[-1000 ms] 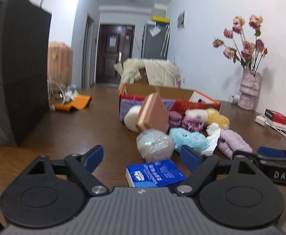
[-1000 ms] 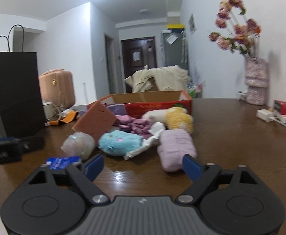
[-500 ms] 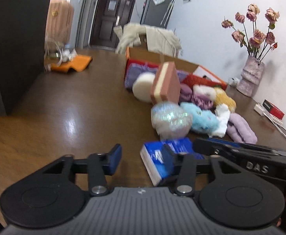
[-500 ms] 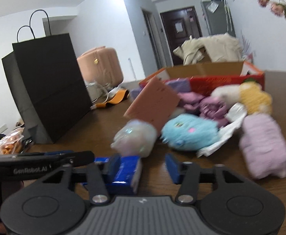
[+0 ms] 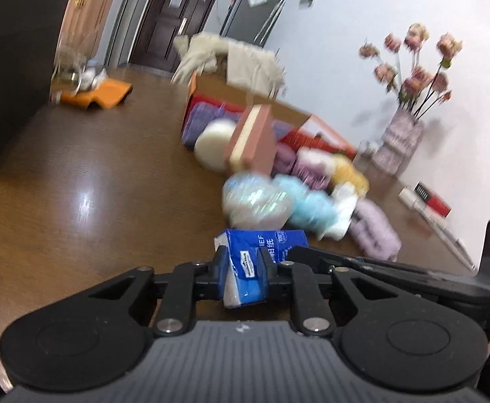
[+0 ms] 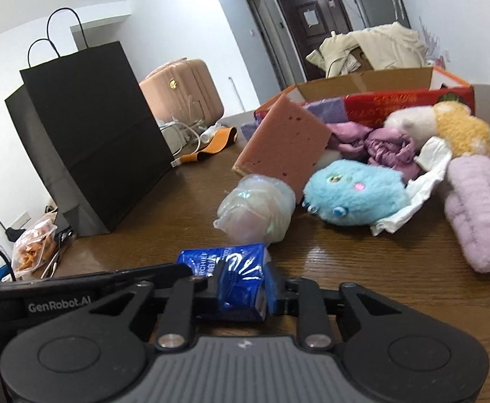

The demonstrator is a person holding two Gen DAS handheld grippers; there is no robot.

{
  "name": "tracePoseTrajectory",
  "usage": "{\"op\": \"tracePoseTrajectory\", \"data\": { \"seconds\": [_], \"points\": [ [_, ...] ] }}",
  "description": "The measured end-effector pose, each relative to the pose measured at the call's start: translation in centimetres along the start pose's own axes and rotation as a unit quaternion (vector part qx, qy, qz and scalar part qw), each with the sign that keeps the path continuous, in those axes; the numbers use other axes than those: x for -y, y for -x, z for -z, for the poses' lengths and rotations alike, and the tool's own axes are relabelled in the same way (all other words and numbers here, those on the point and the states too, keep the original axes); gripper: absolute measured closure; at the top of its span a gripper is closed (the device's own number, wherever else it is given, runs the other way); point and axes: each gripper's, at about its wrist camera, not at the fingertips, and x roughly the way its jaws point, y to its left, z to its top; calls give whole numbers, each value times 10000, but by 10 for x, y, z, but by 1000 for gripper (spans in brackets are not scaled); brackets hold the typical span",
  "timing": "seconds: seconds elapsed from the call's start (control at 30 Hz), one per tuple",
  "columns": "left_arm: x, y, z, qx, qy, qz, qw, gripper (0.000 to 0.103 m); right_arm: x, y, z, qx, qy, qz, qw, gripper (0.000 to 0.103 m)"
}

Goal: Organize soft objects
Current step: 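Carry the blue tissue pack into the cardboard box and open the left tool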

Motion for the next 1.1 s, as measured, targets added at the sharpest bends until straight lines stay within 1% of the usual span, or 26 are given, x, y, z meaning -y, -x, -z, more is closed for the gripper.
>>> {"op": "tracePoseTrajectory", "data": {
  "seconds": [0.1, 0.2, 0.3, 0.37, 0.43, 0.47, 0.57, 0.63, 0.67, 0.73, 0.77, 0.83, 0.87, 0.93, 1.0, 1.07, 1.1],
  "points": [
    [10, 8, -20, 444, -75, 221, 9987, 85, -6, 16, -8, 385, 122, 19, 9992, 85],
    [21, 1, -53, 663, -210, 427, 9967, 85, -5, 34, -30, 875, 171, 21, 9960, 85],
    [31, -21, -97, 812, -268, 550, 9948, 85, 6, 37, -65, 1130, 96, 74, 9935, 85],
    [33, -39, -127, 861, -274, 625, 9939, 85, 16, 35, -96, 1287, 54, 99, 9916, 85],
    [30, -65, -157, 830, -177, 618, 9945, 85, 26, 27, -127, 1456, 168, 164, 9891, 85],
    [25, -83, -174, 746, -144, 623, 9952, 85, 32, 20, -143, 1506, 198, 170, 9883, 85],
    [-1, -151, -221, 370, 48, 607, 9975, 85, 61, -14, -198, 1309, 13, 151, 9913, 85],
    [-22, -193, -245, 158, 269, 458, 9985, 85, 82, -47, -234, 1065, -198, 210, 9939, 85],
    [-27, -216, -256, 57, 235, 403, 9989, 85, 92, -67, -251, 845, -260, 221, 9958, 85],
    [-42, -262, -274, -181, 504, 144, 9985, 85, 113, -110, -283, 498, -548, 312, 9968, 85],
    [-49, -283, -280, -304, 551, 52, 9980, 85, 120, -131, -295, 347, -546, 341, 9973, 85],
    [-61, -322, -289, -555, 637, -247, 9961, 85, 138, -177, -316, 72, -744, 447, 9962, 85],
    [-67, -341, -293, -671, 646, -369, 9950, 85, 145, -198, -322, -83, -808, 478, 9956, 85],
    [-76, -367, -296, -904, 622, -628, 9920, 85, 166, -239, -333, -304, -1125, 492, 9920, 85],
    [-78, -388, -297, -1093, 517, -924, 9883, 83, 180, -270, -329, -510, -1442, 507, 9869, 85],
    [-79, -397, -296, -1124, 345, -1061, 9874, 82, 191, -295, -327, -667, -1615, 512, 9833, 85],
    [-79, -397, -295, -1092, 328, -1039, 9880, 82, 193, -303, -326, -714, -1626, 540, 9826, 84]
  ]
}}
